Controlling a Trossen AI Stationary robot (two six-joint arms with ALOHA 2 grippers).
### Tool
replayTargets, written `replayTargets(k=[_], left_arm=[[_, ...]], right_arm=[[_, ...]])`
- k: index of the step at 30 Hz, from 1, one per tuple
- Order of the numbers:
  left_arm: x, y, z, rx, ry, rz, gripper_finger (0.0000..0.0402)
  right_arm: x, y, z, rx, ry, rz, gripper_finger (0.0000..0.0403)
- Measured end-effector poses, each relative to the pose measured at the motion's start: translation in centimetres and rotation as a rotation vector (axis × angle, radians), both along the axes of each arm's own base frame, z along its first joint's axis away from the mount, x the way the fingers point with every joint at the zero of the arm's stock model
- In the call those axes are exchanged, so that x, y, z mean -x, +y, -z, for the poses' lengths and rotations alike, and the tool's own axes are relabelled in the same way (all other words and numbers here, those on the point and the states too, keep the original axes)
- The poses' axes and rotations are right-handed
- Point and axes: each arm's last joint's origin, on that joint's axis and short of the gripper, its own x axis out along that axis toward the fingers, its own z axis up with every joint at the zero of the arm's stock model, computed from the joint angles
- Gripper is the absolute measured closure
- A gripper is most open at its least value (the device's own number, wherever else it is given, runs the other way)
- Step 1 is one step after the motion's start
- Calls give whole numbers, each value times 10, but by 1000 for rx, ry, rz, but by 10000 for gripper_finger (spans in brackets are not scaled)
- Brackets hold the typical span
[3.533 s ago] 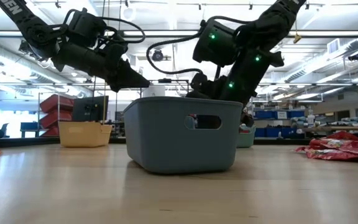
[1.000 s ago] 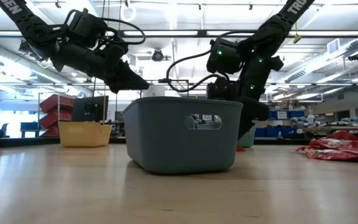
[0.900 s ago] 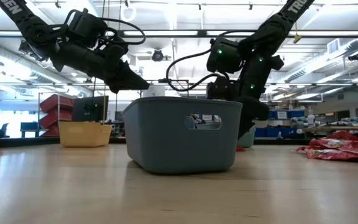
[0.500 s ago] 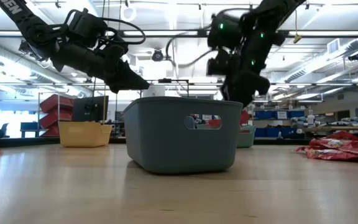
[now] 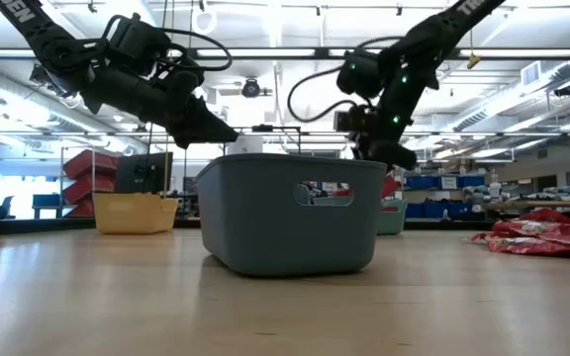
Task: Sort candy
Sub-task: Put the red chocolate bar into the green bin
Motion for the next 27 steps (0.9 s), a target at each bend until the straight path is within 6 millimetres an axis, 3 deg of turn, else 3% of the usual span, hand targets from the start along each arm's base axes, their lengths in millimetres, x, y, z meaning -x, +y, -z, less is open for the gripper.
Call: replayTargets(k=[8,18,22,27], left_arm=[[0,0,0,-5,-1,1,341],[0,0,0,-3,5,1,341],[0,0,1,-3,8,2,341],[1,-1,3,-11,37,28,342]], right_arm=[[-7,9,6,-27,-2,103,235],[-21,11,-29,-124,-67,181,122],[-36,28,-44,-243,-169,133,107],[-54,60,-49,-325,-285,102,119]])
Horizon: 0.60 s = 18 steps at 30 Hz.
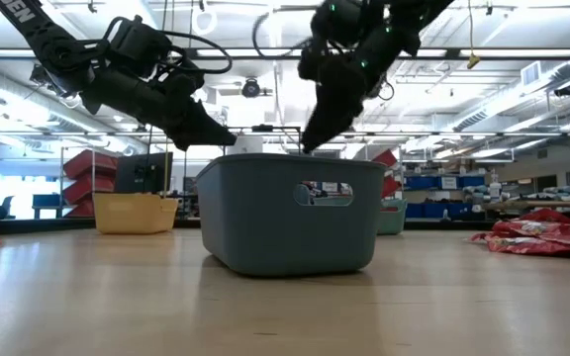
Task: Sort candy
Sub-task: Put the red chocolate bar into the green bin
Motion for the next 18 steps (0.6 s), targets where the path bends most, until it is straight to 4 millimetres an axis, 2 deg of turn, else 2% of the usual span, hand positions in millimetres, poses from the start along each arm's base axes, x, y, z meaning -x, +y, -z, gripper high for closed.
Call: replayTargets(k=[5,12,15,18], left_arm=[[-5,-12,2,-58,121,159,357],[-22,-34,-5,-177,299,291,397],[-29,-36,-4,-202,363,335,398],[-37,-34,-4,-217,417,366,400]], right_arm=[[-2,21,-3,1,-3,-50,140],[15,26,0,68,175,-36,161],[21,27,6,85,243,-55,185],[27,28,17,95,279,-80,227]])
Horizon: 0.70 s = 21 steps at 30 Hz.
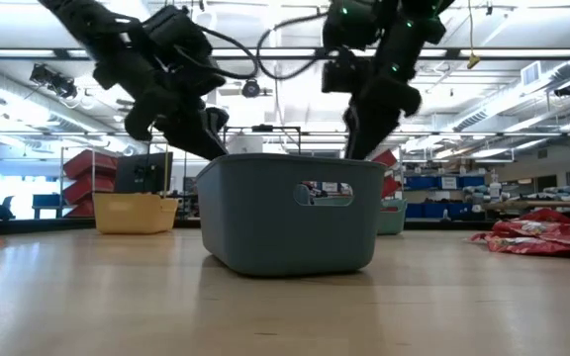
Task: Sort candy
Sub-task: Put the red chocolate bar into the green bin
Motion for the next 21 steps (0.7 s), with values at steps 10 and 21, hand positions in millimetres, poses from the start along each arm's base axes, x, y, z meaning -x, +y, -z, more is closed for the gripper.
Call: replayTargets(k=[10,21], left_arm=[[-36,5,-3,-40,204,114,401],[-58,-11,10,-235,476,269,356]], right_arm=[[32,6,13,2,-52,42,396],[85,21,-15,-25,-282,100,365]])
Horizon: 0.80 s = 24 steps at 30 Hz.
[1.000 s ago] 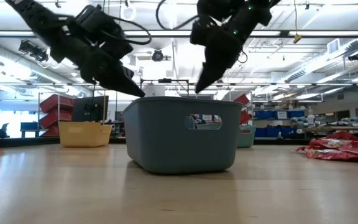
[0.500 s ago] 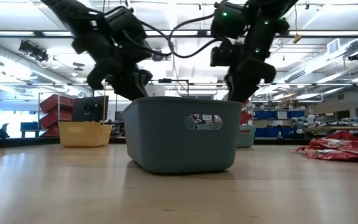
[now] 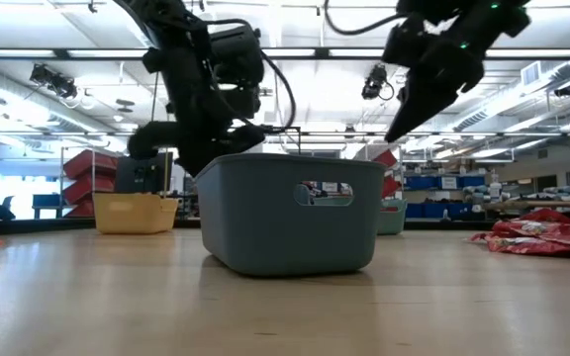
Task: Sort candy
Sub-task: Put the red chocolate bar into the green bin
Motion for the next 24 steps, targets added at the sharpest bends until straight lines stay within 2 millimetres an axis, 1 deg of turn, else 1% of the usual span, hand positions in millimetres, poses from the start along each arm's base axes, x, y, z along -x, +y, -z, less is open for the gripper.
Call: replayTargets(k=[5,8,11,15,18,24], left_arm=[[-13,-9,1,-92,-68,5,297],[-15,-13,7,-114,-61,8,262],[-17,-13,12,-117,-52,9,236],[-19,-12,19,-115,-32,7,221],[-20,-11,23,-116,-24,7,219],[-24,-10,39,-148,23,27,219]], right_arm=[[14,4,-3,-10,-57,7,368],[19,6,-3,-16,-72,11,368],[20,6,-1,-24,-83,18,369],[20,6,1,-25,-79,19,369],[20,6,1,-23,-85,18,369],[18,6,0,-18,-98,14,369]])
